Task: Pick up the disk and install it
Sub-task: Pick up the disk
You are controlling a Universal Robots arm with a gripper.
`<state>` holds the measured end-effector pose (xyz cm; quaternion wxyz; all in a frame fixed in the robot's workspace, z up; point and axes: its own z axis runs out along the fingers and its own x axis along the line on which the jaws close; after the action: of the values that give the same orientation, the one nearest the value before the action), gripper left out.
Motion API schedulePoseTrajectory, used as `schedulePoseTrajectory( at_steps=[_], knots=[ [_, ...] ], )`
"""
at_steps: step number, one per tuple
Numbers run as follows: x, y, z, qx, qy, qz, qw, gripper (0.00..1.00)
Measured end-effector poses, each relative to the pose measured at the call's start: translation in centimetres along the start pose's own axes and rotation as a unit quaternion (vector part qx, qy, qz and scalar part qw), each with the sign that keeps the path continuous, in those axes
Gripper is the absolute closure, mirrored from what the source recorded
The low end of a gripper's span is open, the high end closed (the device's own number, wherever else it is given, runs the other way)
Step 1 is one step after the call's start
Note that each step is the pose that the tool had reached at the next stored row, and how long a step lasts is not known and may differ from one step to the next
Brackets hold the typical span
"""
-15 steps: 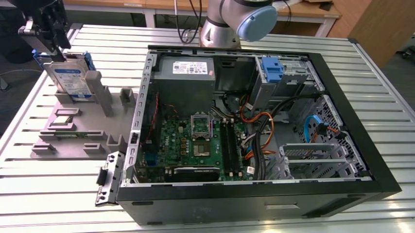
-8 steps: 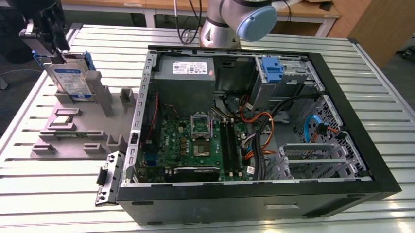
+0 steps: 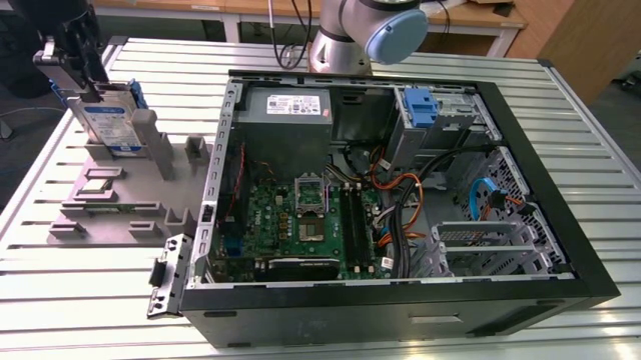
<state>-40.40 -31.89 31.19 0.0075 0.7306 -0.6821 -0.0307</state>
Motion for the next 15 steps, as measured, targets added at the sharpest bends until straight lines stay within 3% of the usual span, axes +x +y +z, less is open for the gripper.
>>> schedulePoseTrajectory(
  at_steps=[10, 15],
  knots=[
    [0.04, -0.06, 1.05, -0.0001, 0.0002, -0.002, 1.0, 0.47],
    [0.04, -0.17, 1.14, -0.0001, 0.0001, -0.002, 1.0, 0.47]
  ],
)
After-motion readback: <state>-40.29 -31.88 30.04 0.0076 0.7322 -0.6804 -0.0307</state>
